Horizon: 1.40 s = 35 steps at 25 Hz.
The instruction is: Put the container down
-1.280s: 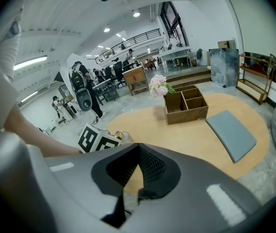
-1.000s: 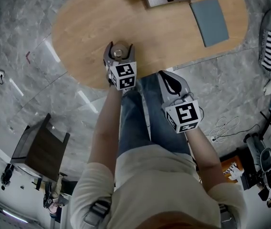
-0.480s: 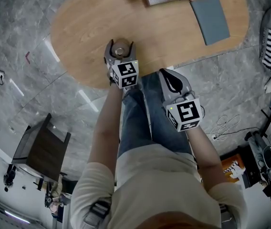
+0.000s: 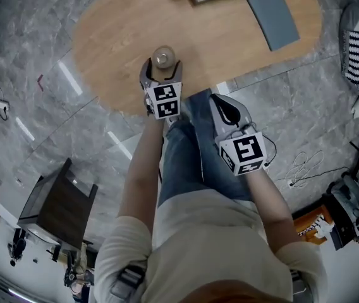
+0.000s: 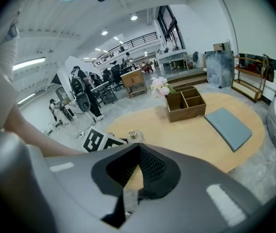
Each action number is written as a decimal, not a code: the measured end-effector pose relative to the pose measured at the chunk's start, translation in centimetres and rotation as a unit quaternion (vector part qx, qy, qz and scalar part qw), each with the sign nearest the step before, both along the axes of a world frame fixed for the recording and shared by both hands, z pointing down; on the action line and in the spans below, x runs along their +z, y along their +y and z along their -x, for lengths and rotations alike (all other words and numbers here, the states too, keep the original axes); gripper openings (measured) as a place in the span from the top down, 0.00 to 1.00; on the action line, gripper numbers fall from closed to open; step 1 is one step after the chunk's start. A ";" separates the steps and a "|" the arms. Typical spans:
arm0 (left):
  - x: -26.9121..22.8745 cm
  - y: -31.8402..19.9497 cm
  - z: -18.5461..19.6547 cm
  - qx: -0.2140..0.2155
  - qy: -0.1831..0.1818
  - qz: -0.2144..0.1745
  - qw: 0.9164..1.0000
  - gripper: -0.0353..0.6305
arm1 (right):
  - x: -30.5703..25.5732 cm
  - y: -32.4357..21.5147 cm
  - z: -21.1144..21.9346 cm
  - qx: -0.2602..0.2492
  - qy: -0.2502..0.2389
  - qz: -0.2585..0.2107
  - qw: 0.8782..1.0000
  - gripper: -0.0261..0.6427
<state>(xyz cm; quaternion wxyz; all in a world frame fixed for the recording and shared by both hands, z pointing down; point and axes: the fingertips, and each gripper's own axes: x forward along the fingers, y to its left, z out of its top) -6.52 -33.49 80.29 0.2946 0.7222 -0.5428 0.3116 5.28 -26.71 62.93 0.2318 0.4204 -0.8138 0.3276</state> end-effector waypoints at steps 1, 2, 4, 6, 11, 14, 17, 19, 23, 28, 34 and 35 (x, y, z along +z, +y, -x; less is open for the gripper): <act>-0.3 0.6 0.1 0.001 0.004 0.001 1.000 0.37 | -0.2 0.5 0.3 0.003 0.000 -0.005 1.000 0.96; -0.5 1.2 0.2 0.002 0.008 0.003 1.000 0.37 | -0.4 1.0 0.5 0.007 -0.001 -0.010 1.000 0.96; -1.2 2.7 0.5 0.003 0.015 0.002 1.000 0.37 | -0.9 2.0 0.9 0.016 -0.001 -0.019 1.000 0.96; -2.0 4.2 0.7 0.004 0.022 0.001 1.000 0.37 | -1.4 3.0 1.2 0.023 -0.001 -0.029 0.999 0.96; -4.5 8.2 1.2 -0.003 0.052 -0.012 0.999 0.48 | -2.6 6.3 2.0 0.045 -0.003 -0.053 0.998 0.96; -6.7 10.2 1.8 -0.016 0.062 -0.032 0.997 0.58 | -3.4 8.4 2.6 0.053 -0.008 -0.066 0.996 0.96; -9.5 12.4 1.6 -0.021 0.081 -0.043 0.996 0.67 | -4.3 10.7 3.2 0.057 -0.011 -0.073 0.996 0.96; -11.5 13.9 1.4 -0.020 0.090 -0.051 0.994 0.74 | -5.2 12.1 3.3 0.058 -0.011 -0.077 0.995 0.96; -15.9 16.2 1.0 -0.010 0.105 -0.071 0.992 0.85 | -7.4 14.2 3.1 0.060 -0.006 -0.090 0.994 0.96; -21.6 18.5 1.3 0.003 0.108 -0.091 0.990 0.95 | -11.0 15.9 2.7 0.067 -0.001 -0.110 0.992 0.96; -27.8 20.9 2.3 0.011 0.113 -0.100 0.988 0.95 | -15.3 17.3 2.8 0.071 -0.005 -0.132 0.989 0.96; -28.7 21.2 2.5 0.009 0.113 -0.100 0.988 0.95 | -16.0 17.3 2.8 0.070 -0.005 -0.137 0.988 0.96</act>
